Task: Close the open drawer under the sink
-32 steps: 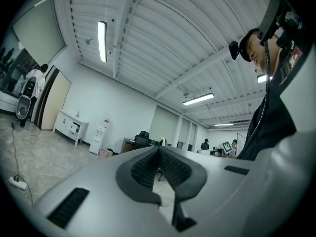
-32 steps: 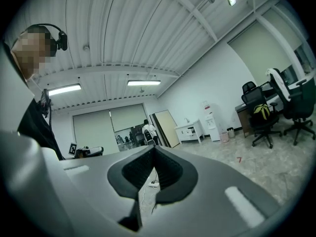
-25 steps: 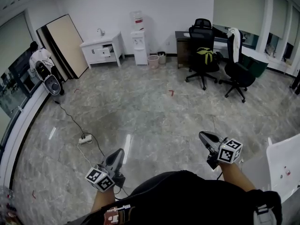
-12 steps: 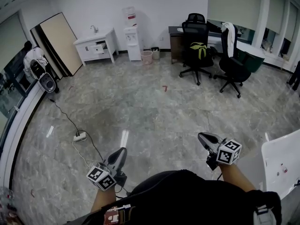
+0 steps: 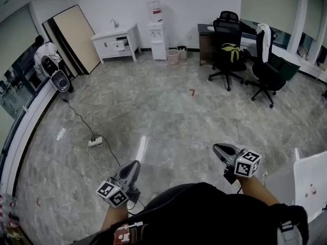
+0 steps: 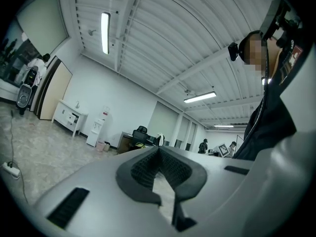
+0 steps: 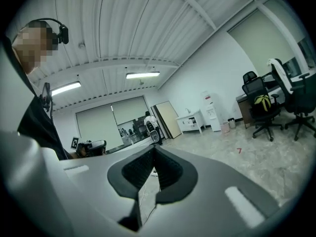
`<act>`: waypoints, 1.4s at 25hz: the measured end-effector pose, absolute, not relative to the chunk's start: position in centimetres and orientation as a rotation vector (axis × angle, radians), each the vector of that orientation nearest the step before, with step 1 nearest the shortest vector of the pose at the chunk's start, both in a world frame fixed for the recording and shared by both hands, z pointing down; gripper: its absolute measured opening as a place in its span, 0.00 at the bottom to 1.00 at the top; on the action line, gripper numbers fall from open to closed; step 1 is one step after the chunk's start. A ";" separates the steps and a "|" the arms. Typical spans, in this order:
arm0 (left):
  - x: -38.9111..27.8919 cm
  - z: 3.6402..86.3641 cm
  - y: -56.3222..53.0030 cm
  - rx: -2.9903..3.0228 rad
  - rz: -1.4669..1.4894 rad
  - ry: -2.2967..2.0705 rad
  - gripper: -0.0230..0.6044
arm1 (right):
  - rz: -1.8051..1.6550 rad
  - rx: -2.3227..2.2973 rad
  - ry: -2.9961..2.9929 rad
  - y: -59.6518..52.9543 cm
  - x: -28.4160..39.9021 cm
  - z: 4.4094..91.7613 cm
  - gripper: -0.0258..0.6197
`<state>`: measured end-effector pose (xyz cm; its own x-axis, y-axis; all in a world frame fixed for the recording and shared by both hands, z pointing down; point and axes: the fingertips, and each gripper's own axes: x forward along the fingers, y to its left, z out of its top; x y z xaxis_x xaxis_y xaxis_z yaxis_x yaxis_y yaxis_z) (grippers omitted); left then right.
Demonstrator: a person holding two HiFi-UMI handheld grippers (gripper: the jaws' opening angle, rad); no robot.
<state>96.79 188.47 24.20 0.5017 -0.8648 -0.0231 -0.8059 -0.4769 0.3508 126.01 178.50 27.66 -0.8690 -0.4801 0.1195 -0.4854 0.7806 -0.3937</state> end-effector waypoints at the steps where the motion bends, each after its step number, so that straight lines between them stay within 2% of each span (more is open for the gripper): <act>1: 95.4 24.3 188.2 2.455 -0.290 -1.410 0.04 | 0.643 0.791 -2.955 178.1 124.5 27.5 0.04; 12: 76.1 21.6 184.8 2.492 -0.339 -1.478 0.04 | 0.541 0.789 -3.001 173.4 106.3 23.6 0.04; 18: 68.7 22.6 183.3 2.456 -0.346 -1.493 0.04 | 0.532 0.789 -2.984 171.2 99.4 23.5 0.04; 25: 65.1 25.0 180.6 2.406 -0.376 -1.472 0.04 | 0.538 0.776 -2.954 168.1 95.5 24.3 0.04; 35: 66.5 24.7 173.0 2.358 -0.318 -1.578 0.04 | 0.591 0.674 -2.983 158.4 95.9 25.4 0.04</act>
<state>66.49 173.03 24.73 0.3772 -0.9258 -0.0241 -0.8629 -0.3607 0.3539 95.89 158.36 25.39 -0.9059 -0.4096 0.1074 -0.4196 0.8344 -0.3573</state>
